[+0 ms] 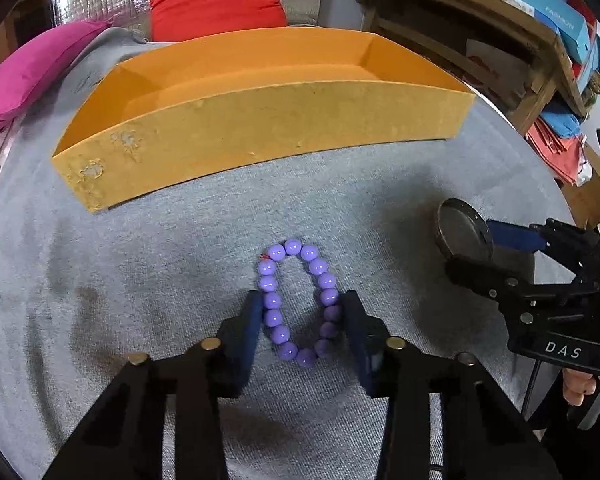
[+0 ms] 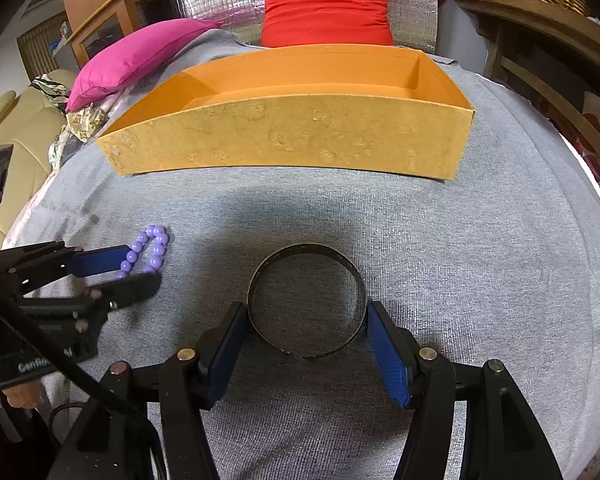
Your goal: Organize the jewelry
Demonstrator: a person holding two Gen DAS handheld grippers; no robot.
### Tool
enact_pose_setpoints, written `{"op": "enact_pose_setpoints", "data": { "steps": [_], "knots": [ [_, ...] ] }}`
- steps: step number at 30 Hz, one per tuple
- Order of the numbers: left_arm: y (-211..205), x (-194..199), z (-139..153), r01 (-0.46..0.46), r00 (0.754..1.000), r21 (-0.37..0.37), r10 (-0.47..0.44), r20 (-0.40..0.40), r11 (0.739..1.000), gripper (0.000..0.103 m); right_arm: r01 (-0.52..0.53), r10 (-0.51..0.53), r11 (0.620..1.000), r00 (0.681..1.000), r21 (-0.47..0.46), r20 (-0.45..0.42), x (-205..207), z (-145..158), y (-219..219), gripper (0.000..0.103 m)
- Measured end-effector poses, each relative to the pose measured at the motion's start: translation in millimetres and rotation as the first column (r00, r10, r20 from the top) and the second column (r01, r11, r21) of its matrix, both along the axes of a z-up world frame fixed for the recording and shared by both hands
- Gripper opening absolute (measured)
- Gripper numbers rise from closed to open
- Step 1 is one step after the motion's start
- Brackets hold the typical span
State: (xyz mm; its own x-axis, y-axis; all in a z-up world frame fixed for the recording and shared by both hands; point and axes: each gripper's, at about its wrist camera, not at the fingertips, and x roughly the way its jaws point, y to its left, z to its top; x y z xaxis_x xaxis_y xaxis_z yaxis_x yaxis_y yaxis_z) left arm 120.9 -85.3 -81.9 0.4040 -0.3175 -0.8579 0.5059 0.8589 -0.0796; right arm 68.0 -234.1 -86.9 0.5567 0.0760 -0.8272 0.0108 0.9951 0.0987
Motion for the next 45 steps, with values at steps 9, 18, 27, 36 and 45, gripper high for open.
{"op": "enact_pose_setpoints", "data": {
  "steps": [9,18,27,36,45],
  "knots": [
    [4.9,3.6,1.3,-0.026,1.0,-0.01,0.026,0.013,1.0,0.02,-0.002,0.002,1.0,1.0,-0.001,0.0,0.3,0.0,-0.5,0.065],
    [-3.4,0.3,5.3,-0.051,0.997,0.058,0.047,0.068,0.997,0.02,0.0,0.0,1.0,1.0,-0.001,-0.006,0.9,-0.2,-1.3,0.065],
    [-2.0,-4.1,10.0,-0.075,0.991,0.108,0.061,0.123,0.991,0.019,0.007,-0.007,1.0,1.0,0.004,-0.013,0.7,1.8,-3.7,0.065],
    [-6.1,-11.9,14.9,-0.086,0.983,0.156,0.059,0.171,0.984,0.007,0.017,-0.017,1.0,1.0,-0.02,-0.011,0.3,1.4,1.0,0.065],
    [-3.8,-16.5,18.8,-0.13,0.963,0.247,0.063,0.262,0.96,0.007,0.018,-0.019,1.0,1.0,-0.024,-0.009,0.7,0.5,1.0,0.065]
  ]
}}
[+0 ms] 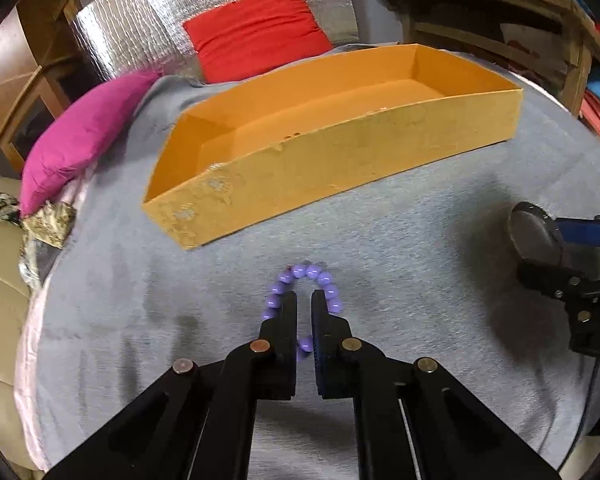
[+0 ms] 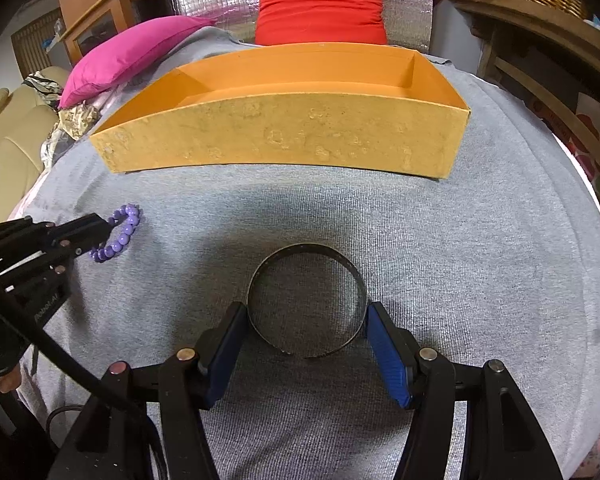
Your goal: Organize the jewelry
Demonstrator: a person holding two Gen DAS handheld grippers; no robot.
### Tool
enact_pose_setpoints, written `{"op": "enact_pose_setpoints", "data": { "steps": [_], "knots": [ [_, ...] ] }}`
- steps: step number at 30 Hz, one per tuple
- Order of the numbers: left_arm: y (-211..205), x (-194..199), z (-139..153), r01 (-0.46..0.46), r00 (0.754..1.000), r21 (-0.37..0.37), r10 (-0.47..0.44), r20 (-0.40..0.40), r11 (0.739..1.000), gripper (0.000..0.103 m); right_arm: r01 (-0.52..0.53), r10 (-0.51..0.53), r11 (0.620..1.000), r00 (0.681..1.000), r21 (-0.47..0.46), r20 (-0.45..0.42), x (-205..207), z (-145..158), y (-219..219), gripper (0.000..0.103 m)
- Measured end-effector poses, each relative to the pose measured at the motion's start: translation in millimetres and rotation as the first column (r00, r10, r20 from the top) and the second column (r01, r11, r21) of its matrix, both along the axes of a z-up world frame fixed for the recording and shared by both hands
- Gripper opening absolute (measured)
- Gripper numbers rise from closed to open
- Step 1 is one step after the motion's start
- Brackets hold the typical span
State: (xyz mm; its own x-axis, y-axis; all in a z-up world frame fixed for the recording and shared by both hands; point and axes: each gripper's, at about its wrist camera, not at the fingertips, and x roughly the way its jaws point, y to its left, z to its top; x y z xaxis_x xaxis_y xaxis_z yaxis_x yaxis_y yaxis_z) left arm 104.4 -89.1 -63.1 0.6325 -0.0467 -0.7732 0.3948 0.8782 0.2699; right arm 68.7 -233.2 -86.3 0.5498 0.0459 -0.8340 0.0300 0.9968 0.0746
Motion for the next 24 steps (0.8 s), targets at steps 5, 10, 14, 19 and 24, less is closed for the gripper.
{"op": "enact_pose_setpoints", "data": {
  "steps": [5,10,14,19,24],
  "knots": [
    [0.4,-0.9,0.9,-0.001,1.0,0.015,0.0,0.013,1.0,0.007,0.002,-0.002,1.0,1.0,-0.003,-0.001,0.9,0.3,-0.2,0.066],
    [2.3,-3.1,2.5,-0.008,1.0,0.024,0.008,0.023,1.0,0.007,0.005,-0.005,1.0,1.0,-0.005,-0.003,2.0,0.0,0.1,0.067],
    [4.6,-1.6,1.6,-0.014,1.0,0.029,0.013,0.025,0.999,0.007,0.004,-0.004,1.0,1.0,-0.009,-0.003,3.3,0.1,1.0,0.068],
    [6.4,-1.1,1.3,-0.019,1.0,0.025,0.018,0.018,1.0,0.007,-0.001,0.001,1.0,1.0,-0.01,0.001,3.7,-0.2,-0.1,0.068],
    [19.7,6.8,-1.9,-0.023,0.997,-0.055,0.019,-0.072,0.998,0.008,-0.02,0.02,1.0,1.0,-0.015,0.012,0.0,-0.3,-0.5,0.068]
  ]
}}
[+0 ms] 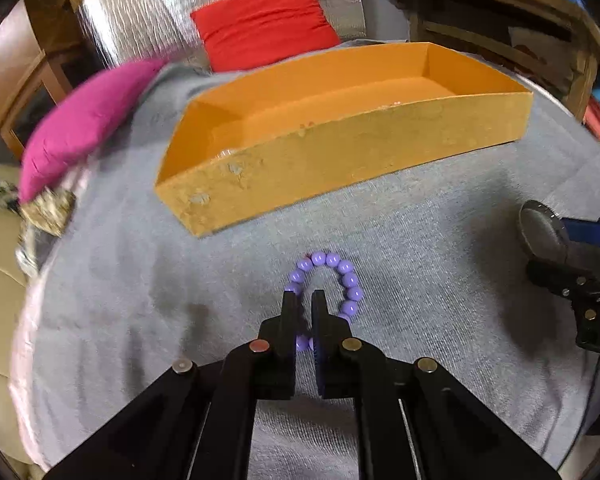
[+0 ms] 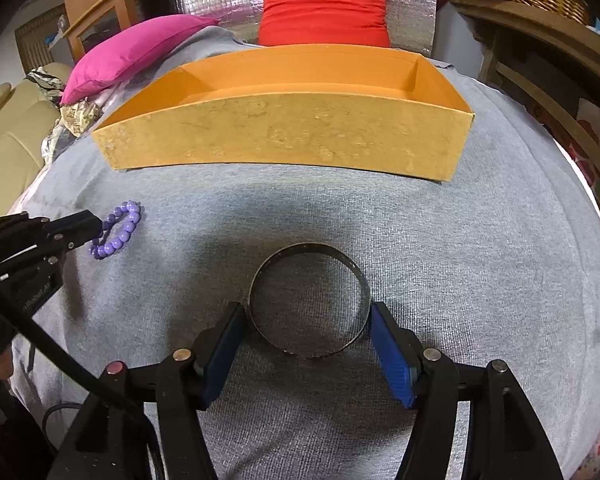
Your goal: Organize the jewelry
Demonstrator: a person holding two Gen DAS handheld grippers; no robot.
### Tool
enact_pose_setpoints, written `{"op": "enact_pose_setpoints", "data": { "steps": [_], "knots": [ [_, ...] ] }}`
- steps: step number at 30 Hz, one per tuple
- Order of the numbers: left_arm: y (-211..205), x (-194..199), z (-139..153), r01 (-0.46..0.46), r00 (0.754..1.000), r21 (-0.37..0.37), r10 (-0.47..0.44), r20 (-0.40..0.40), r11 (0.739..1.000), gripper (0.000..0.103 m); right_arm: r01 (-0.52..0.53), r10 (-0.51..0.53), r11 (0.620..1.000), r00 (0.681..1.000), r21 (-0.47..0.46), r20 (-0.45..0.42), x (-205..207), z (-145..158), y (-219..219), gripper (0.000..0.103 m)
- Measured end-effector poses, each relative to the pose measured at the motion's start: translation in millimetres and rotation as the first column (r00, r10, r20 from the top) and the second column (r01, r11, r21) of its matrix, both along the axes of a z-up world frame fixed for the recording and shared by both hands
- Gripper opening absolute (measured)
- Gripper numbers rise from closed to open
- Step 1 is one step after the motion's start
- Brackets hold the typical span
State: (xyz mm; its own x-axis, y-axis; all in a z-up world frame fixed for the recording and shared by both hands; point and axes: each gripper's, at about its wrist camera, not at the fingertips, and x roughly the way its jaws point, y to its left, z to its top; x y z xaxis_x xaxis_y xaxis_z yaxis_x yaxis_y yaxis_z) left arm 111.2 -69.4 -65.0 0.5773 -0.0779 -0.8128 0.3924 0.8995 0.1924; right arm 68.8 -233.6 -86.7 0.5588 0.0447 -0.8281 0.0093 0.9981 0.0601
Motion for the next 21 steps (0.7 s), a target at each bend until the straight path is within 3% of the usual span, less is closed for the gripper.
{"op": "enact_pose_setpoints", "data": {
  "steps": [3,5,6,13,16,21],
  "knots": [
    [12.0,4.6,-1.6,-0.009,0.999,-0.059,0.006,-0.051,0.998,0.025,-0.009,0.009,1.0,1.0,-0.002,0.003,-3.1,0.1,0.0,0.068],
    [21.8,6.6,-0.5,-0.019,0.997,-0.115,0.01,-0.077,0.993,0.049,-0.01,0.01,1.0,1.0,0.0,0.004,-4.1,0.6,0.0,0.067],
    [25.4,6.9,0.1,-0.024,0.997,-0.13,0.013,-0.079,0.991,0.052,-0.011,0.011,1.0,1.0,0.001,0.004,-4.6,0.8,-0.7,0.067],
    [31.6,10.5,-3.8,-0.029,0.989,-0.229,-0.004,-0.146,0.973,0.057,-0.013,0.013,1.0,1.0,0.002,0.006,-7.9,1.0,-1.3,0.066],
    [25.1,9.7,-4.5,-0.001,0.99,-0.228,-0.031,-0.137,0.974,0.066,-0.012,0.012,1.0,1.0,0.004,0.006,-7.8,1.0,-1.3,0.066],
    [17.5,15.4,-14.1,-0.02,0.986,-0.222,-0.017,-0.165,0.975,0.066,-0.013,0.013,1.0,1.0,0.002,0.006,-7.4,1.1,-1.4,0.066]
  ]
}}
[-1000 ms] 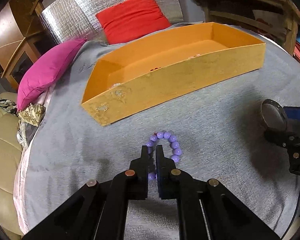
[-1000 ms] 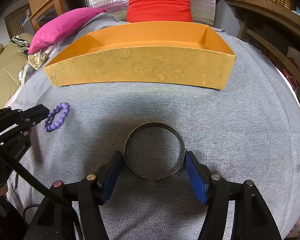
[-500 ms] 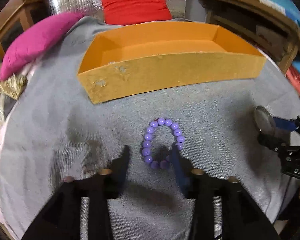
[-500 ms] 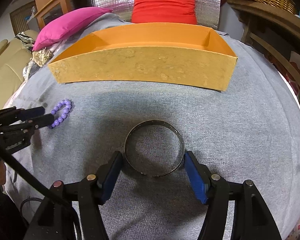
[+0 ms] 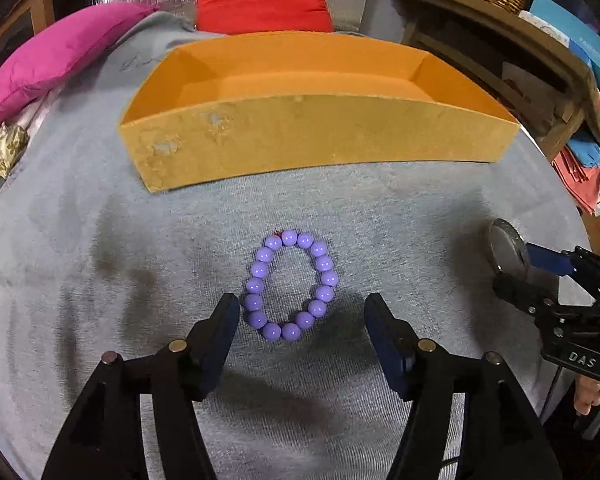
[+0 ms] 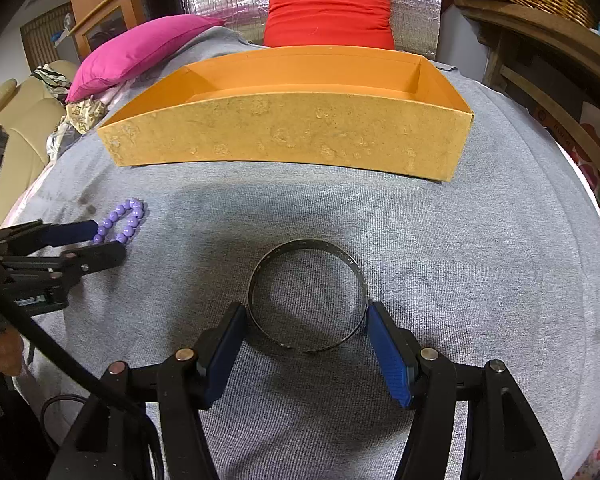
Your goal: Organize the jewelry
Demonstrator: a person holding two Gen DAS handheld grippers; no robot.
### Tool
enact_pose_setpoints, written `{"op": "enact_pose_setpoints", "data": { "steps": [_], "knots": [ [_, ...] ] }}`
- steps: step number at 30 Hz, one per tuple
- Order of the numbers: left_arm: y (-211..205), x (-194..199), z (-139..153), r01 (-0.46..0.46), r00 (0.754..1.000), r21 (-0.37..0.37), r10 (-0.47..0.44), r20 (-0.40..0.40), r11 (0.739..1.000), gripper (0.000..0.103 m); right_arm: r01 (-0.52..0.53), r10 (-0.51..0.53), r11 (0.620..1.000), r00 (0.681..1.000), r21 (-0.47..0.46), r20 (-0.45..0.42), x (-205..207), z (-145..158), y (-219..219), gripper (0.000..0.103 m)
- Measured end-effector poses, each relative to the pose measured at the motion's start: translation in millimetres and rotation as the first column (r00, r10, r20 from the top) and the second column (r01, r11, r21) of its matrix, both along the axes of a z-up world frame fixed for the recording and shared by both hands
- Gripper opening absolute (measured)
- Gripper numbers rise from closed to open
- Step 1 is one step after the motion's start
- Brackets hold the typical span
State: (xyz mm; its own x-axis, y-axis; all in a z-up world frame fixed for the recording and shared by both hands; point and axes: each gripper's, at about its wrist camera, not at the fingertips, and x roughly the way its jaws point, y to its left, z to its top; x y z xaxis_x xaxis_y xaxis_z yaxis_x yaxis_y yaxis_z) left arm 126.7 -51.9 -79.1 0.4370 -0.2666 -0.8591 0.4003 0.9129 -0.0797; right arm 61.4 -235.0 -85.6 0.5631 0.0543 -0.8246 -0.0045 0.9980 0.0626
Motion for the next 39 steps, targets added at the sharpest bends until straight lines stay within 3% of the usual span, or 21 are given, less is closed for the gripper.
{"op": "enact_pose_setpoints", "data": {
  "steps": [1,5,8,10,19,22,26,39],
  "knots": [
    [-0.3,1.5,-1.7,-0.003,1.0,-0.004,0.003,-0.002,1.0,0.065,-0.001,0.001,1.0,1.0,0.001,0.0,0.2,0.0,0.0,0.066],
    [0.2,6.2,-3.5,-0.014,1.0,-0.001,0.014,0.025,1.0,0.038,-0.004,0.004,1.0,1.0,0.002,-0.001,1.3,0.1,-0.5,0.066],
    [1.9,8.2,-3.9,-0.018,1.0,-0.019,0.018,0.024,1.0,0.024,0.002,-0.002,1.0,1.0,0.003,0.001,1.1,0.5,-1.1,0.062],
    [-0.6,7.7,-4.5,-0.009,1.0,-0.023,0.009,0.025,1.0,0.019,0.003,-0.003,1.0,1.0,0.015,0.001,1.0,0.9,-2.6,0.062],
    [-1.3,7.6,-2.1,0.014,1.0,-0.049,-0.013,0.021,0.999,0.018,0.013,-0.013,0.999,1.0,0.05,0.012,1.0,4.1,-7.2,0.061],
    [-3.9,-6.4,5.9,0.02,0.999,-0.06,-0.019,0.029,0.998,0.01,0.022,-0.023,0.998,1.0,0.064,0.017,1.9,5.7,-9.3,0.061],
    [-8.0,-9.3,13.5,0.038,0.999,-0.083,-0.035,0.041,0.996,0.01,0.03,-0.032,0.996,0.999,0.08,0.025,3.0,8.2,-11.1,0.061],
    [-10.4,-4.2,-2.2,0.01,1.0,-0.04,-0.01,-0.001,0.999,0.01,0.031,-0.031,0.998,0.999,0.054,0.005,4.9,2.8,-6.1,0.061]
  ]
}}
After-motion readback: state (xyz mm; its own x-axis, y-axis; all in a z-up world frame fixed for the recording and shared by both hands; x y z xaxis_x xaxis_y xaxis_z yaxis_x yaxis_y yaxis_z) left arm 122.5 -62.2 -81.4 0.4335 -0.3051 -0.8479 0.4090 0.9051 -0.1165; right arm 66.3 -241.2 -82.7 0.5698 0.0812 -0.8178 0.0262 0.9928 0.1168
